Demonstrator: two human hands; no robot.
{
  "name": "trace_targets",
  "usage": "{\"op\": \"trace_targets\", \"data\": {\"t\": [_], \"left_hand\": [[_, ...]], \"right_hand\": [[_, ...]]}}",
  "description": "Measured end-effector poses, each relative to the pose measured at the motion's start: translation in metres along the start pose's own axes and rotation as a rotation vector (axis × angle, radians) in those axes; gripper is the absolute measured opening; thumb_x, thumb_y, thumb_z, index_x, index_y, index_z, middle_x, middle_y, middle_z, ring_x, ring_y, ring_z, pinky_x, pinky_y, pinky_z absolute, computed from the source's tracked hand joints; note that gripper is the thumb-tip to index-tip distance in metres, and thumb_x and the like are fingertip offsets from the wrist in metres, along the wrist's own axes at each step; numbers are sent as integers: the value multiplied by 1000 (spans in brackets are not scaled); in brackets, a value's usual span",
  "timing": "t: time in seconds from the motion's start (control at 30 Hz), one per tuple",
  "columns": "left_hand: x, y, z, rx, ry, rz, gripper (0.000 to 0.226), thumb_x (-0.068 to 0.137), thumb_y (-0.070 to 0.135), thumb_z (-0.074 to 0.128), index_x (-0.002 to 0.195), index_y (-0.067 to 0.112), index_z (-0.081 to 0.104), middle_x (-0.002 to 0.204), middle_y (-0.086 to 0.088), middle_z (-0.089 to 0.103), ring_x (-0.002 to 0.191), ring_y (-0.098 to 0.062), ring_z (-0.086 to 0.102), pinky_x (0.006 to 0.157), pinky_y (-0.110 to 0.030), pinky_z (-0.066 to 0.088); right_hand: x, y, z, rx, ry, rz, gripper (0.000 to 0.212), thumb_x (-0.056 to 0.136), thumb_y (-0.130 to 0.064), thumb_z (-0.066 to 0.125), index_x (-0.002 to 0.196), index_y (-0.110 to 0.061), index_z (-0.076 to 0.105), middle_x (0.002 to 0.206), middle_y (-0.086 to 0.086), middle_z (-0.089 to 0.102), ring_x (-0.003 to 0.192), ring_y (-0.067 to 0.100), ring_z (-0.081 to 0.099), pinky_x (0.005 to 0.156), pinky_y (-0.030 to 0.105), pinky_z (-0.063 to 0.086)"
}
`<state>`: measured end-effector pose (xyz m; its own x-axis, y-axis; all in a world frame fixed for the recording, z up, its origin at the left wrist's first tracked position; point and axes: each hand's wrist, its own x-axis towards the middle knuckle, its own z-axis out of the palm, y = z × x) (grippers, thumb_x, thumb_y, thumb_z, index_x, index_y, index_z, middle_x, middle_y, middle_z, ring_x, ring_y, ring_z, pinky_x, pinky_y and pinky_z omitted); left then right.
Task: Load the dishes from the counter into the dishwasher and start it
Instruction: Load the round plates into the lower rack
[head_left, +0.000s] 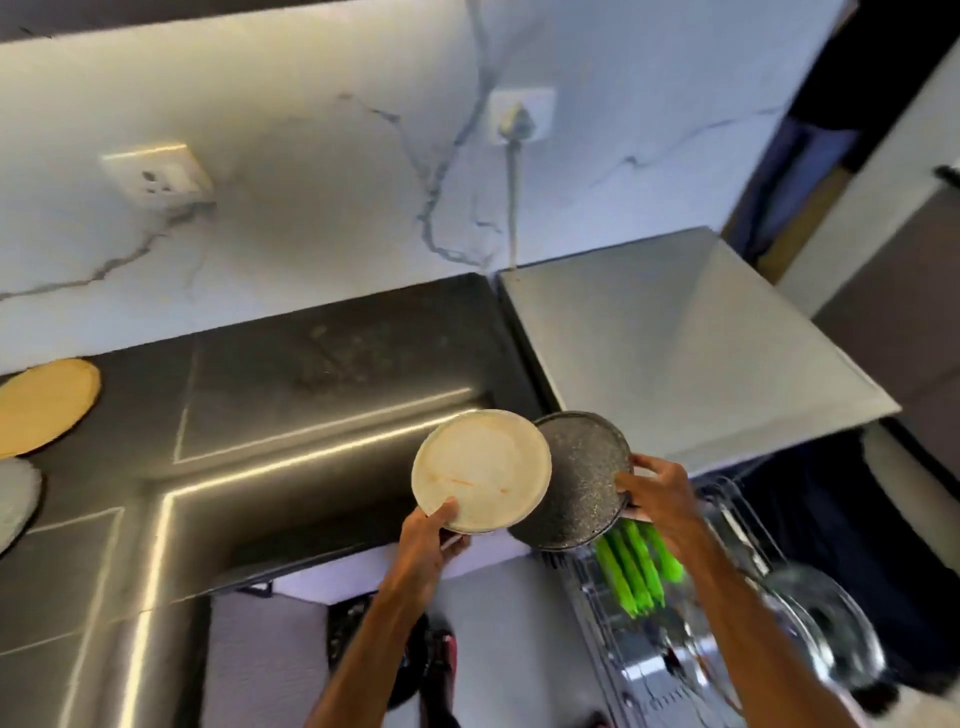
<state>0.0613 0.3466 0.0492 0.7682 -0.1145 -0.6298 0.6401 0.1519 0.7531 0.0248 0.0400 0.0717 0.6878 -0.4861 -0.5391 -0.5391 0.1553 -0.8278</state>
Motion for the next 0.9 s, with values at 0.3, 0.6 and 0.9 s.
{"op": "trace_targets", "data": {"t": [0.3,0.6,0.9], "left_hand": [[-40,-134,182,216,-222,-217,29,96,15,66,123,7,61,107,-18,71,82,-26,68,63,-30,57],[34,-238,255,483,-270,-336,18,98,14,62,116,13,60,104,-12,69,77,-20,67,70,-35,62],[196,-312,310,631,-202,-270,37,97,10,61,132,11,49,129,-12,58,96,-21,65,58,-24,58]], "right_hand": [[-45,106,-250,62,404,103,9,79,3,69,74,-4,68,60,8,58,60,22,57,66,40,60],[27,201,-294,41,570,202,8,81,-1,70,84,-8,71,72,11,67,65,25,61,64,41,59],[189,276,-297,-229,725,176,16,77,-24,75,91,-17,73,70,2,72,59,21,65,59,40,60]]}}
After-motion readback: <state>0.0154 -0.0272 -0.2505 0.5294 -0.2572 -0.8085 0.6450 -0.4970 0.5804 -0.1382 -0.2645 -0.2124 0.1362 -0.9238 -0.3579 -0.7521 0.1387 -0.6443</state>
